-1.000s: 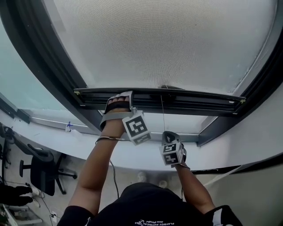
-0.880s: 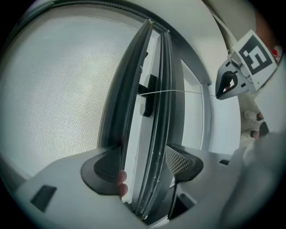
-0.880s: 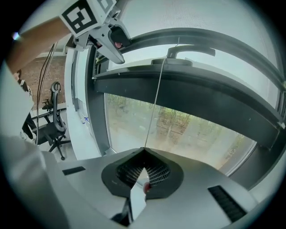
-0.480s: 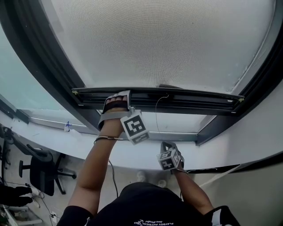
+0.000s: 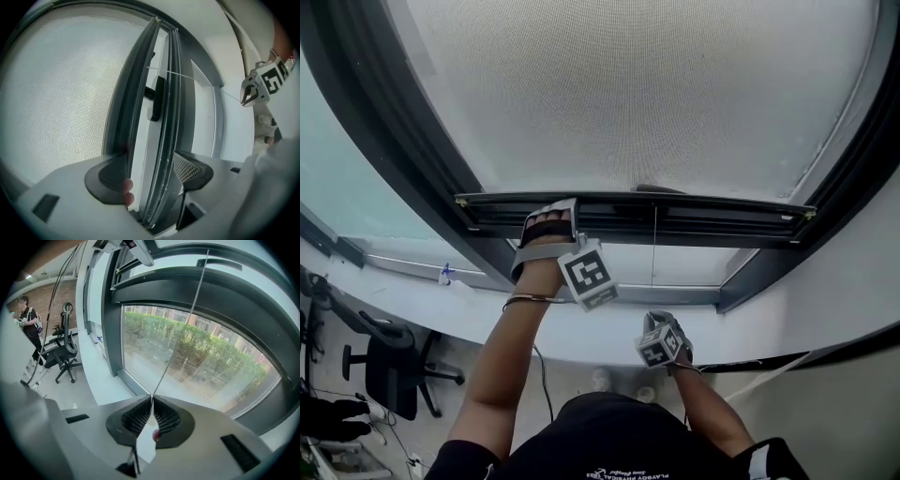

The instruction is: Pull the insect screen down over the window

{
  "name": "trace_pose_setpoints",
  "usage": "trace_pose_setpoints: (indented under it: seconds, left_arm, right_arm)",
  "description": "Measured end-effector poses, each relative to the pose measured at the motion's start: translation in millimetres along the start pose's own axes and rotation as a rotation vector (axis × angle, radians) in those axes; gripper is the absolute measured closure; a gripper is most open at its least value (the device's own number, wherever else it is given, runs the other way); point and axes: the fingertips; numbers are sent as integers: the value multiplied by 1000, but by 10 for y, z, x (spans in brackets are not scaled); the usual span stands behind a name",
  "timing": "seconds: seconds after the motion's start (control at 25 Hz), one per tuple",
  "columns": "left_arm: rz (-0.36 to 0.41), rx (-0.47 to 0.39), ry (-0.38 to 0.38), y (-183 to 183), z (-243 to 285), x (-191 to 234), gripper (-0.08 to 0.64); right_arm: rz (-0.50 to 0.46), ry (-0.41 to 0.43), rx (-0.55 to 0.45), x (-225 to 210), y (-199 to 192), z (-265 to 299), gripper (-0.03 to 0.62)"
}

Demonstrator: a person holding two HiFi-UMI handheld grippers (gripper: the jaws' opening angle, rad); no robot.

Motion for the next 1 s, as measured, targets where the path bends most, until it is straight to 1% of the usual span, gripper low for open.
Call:
trace_pose_setpoints:
  seconds: [0.08,0.12,0.16,0.24,0.28,0.4,0.52,0.72,0.84,0.92,1.0]
  left_arm:
    - [-2,3,-5,-3,-2,-3,247]
    - [1,6,1,-5,1,4,247]
    - [6,10,8,-7,4,11,247]
    - [10,15,11,-12,7,15,247]
    - [5,13,7,-14,6,14,247]
    - [-24,-9,-13,-1,-5,13,247]
    - [-27,-24,-24,7,-19,5,247]
    - [-23,-19,-16,-1,-3,14,247]
    - [-20,-17,-13,10,-3,16,247]
    - [-16,-16,-14,5,-7,15,247]
    - [-16,-14,-20,-3,-9,8,247]
  right_arm:
    - [-7,-7,-20,-77,87,-32,583]
    - [-7,-13,-29,-128,119,-41,567]
    - [-7,-19,-38,-185,143,-45,532]
    - [-7,-39,-71,-327,241,-99,481]
    - [-7,-56,-96,-411,330,-168,468]
    - [-17,-123,-188,-697,641,-462,468]
    - [-62,-207,-263,-978,985,-848,468]
    - [-154,-301,-368,-1348,1506,-1406,468]
    - [-253,-375,-413,-1542,1740,-1681,442]
    - [-380,-448,-404,-1685,1822,-1766,436]
    - [-527,-541,-355,-1850,1855,-1805,425]
Point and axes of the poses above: the fingertips, and each gripper's own axes: z forward along the fingers, x to its left, y out of its top, and after that the axes turned 2 degrees about -z, right-handed
